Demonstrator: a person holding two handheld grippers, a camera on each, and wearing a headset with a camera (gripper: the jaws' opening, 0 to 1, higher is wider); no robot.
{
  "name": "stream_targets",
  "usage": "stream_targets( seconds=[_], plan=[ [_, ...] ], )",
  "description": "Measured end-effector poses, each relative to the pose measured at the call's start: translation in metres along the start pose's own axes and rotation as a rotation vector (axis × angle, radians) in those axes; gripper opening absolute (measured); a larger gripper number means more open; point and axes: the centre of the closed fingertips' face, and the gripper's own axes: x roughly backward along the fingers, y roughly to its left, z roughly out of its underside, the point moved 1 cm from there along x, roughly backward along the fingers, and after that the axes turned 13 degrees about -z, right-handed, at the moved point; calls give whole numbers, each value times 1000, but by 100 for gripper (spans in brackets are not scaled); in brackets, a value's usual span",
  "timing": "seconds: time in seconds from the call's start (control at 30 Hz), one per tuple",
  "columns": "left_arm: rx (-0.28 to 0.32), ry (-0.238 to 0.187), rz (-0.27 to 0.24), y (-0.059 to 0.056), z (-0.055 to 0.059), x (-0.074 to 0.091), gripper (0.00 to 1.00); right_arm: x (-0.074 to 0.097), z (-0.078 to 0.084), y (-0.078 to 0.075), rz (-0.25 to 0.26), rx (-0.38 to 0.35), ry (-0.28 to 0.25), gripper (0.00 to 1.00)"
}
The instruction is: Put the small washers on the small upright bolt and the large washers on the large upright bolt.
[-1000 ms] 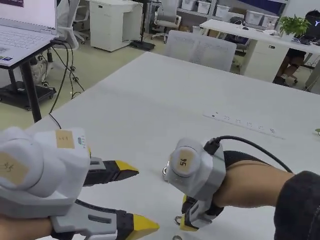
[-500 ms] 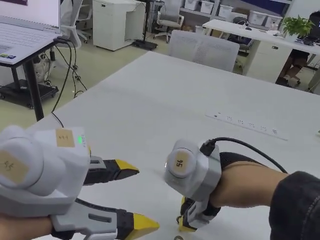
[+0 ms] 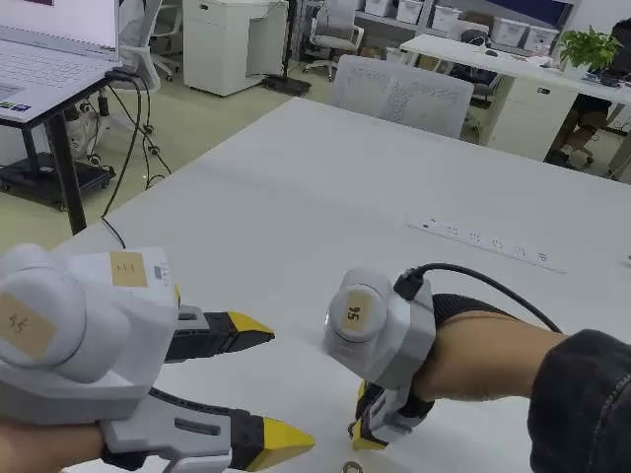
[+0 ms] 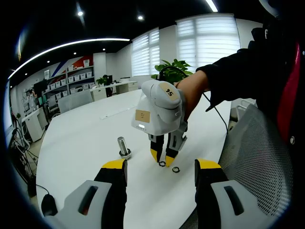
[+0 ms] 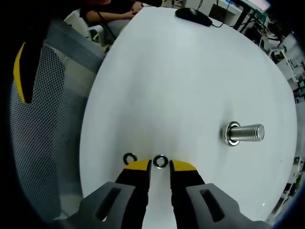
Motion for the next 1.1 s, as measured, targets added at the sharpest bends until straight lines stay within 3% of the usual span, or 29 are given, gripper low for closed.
stream_targets(
  seconds=[0.8, 1.1],
  plan=[
    [4, 5, 9, -1, 3, -4, 56, -1, -1, 2, 7, -15, 10, 13],
    [-1, 5, 5, 0, 2, -2, 56, 0, 0, 1, 4, -29, -27, 14]
  ],
)
